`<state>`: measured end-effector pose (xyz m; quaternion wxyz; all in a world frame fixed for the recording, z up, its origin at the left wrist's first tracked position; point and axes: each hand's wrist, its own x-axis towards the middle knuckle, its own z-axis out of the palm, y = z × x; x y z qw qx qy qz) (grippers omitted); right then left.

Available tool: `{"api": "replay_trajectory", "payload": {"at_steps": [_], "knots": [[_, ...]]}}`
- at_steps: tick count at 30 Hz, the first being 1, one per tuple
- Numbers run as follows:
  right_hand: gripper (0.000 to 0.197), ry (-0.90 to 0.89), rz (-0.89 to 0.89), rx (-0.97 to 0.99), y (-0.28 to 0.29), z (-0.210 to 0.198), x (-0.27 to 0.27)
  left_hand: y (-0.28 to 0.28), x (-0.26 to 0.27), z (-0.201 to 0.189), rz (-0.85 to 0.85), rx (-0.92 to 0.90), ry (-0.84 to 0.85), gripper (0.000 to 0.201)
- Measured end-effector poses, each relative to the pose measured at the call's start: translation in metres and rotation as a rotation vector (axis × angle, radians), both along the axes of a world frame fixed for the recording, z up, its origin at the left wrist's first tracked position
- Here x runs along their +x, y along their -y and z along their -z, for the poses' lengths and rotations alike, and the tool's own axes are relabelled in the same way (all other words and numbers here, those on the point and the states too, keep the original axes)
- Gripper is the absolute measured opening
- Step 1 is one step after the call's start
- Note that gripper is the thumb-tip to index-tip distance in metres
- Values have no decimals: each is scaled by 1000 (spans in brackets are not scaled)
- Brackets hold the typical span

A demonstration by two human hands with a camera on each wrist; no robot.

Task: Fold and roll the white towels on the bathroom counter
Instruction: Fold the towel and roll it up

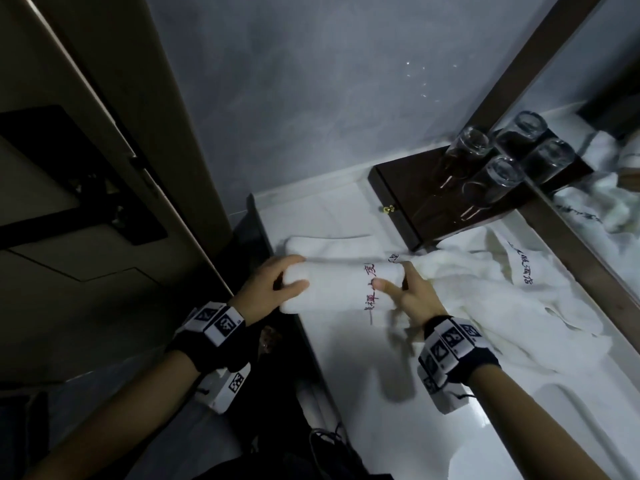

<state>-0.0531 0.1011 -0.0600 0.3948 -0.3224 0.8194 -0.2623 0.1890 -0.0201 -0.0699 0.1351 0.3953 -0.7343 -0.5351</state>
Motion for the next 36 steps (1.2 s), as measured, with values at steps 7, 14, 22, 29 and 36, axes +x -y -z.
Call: {"api": "replay_trajectory", "payload": {"at_steps": [7,14,22,29,36], "knots": [[57,-168,40,170,38,2,2,2,-1,5,-225,-129,91,38],[58,-31,149,189,47,2,24,2,-15,3,-458,154,12,30],[39,490,253,171,37,-4,75,-14,-43,-2,-384,504,-169,78],[44,326,16,87,17,-10,77,-18,-26,-15,-298,506,-284,75],[57,594,225,-70,17,-19,70,-11,0,-37,-37,722,-426,77]]}}
